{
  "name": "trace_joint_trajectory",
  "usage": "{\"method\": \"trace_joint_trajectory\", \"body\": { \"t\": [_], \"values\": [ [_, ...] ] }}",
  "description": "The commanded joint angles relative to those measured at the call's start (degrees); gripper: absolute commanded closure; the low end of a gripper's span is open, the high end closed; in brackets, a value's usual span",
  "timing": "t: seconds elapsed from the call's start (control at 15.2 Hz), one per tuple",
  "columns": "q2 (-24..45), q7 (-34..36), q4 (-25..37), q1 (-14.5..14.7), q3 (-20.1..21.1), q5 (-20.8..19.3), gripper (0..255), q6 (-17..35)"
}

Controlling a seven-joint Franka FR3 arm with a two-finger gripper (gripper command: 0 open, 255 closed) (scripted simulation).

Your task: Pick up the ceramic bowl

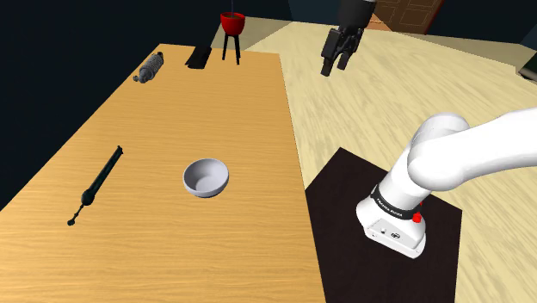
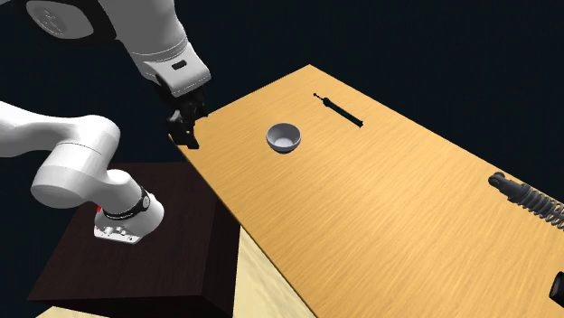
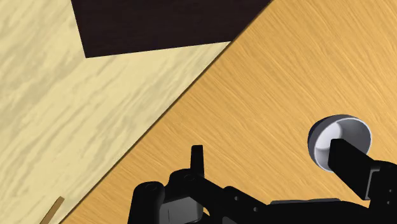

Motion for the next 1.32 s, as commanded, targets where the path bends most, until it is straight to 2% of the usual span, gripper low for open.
{"method": "trace_joint_trajectory", "body": {
  "t": [0.0,0.66,1.25],
  "values": [
    [0.0,0.0,0.0,0.0,0.0,0.0,0,0.0],
    [10.5,8.7,-7.1,2.9,8.2,5.5,0,18.9],
    [27.3,16.6,-6.0,4.5,15.4,7.5,0,36.0]
  ]
}}
